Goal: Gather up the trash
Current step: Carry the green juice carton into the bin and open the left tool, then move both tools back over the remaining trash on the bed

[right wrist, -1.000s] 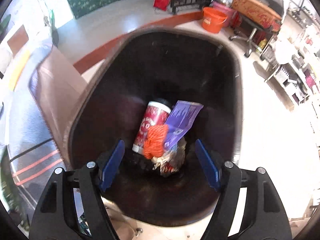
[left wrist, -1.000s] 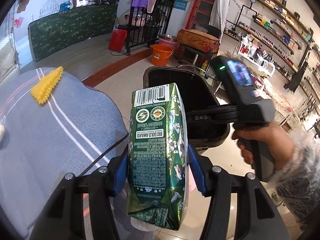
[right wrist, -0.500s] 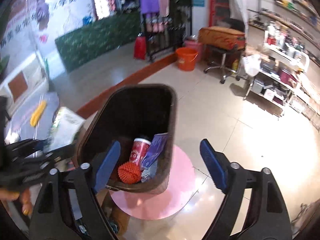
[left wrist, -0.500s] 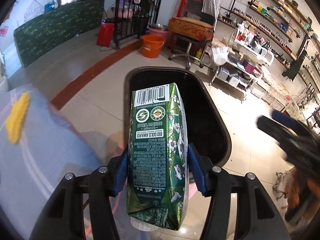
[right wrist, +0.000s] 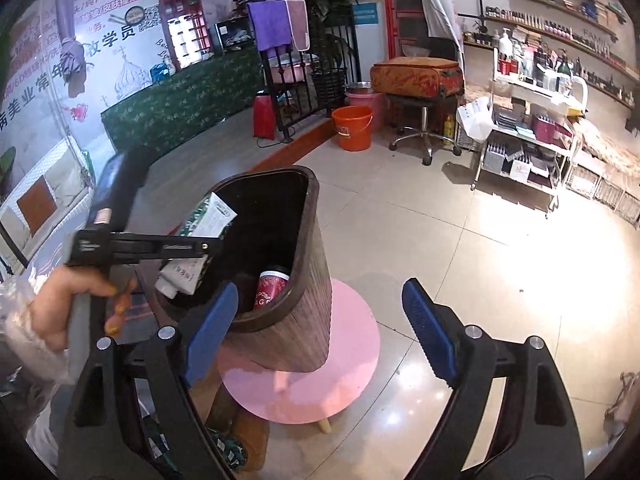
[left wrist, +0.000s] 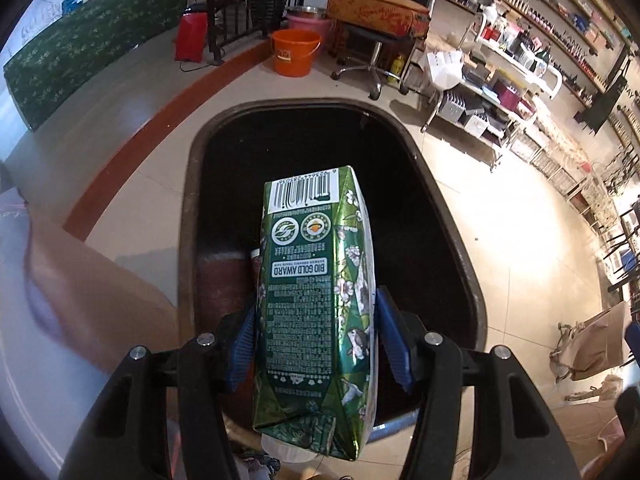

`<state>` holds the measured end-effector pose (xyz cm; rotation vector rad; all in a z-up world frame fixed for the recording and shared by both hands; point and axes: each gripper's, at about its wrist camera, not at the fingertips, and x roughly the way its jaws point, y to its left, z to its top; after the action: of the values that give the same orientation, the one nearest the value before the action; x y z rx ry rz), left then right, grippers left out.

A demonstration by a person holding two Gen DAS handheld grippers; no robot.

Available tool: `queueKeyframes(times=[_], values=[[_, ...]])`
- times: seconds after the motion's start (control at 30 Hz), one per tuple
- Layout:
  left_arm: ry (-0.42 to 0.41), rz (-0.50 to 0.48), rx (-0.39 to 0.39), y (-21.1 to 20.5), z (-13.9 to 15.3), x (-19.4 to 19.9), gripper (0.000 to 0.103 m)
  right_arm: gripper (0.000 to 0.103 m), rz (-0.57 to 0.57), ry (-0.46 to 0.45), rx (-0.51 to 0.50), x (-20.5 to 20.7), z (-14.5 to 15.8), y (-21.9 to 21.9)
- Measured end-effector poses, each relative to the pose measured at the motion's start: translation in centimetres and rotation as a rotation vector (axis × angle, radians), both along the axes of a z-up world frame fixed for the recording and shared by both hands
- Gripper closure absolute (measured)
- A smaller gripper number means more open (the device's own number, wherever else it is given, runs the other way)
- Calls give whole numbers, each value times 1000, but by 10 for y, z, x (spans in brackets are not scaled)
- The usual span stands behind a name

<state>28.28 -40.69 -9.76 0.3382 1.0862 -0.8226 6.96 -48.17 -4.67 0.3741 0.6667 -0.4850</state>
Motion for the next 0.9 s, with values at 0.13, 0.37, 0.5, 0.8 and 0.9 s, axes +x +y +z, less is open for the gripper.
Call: queueKeyframes(times=[0.13,0.37,0.5,0.8,0.9], values=[[7,-7,30,-9,-9,4,52,19,-6,-6,15,-3,-3,-3],[-15,5,50,-16,-9,1,20,19,-10,-12,40,-2,-7,-1],[-4,19,5,-11,-3,0,9,19,-15,-20,30,-2,-4,0],[-1,41,-74,14,18,-10,9,19,-37,-51,-7,-6,8,2],[-25,86,-92,35,28,-14,9,17,-37,-53,-21,-6,9,3]])
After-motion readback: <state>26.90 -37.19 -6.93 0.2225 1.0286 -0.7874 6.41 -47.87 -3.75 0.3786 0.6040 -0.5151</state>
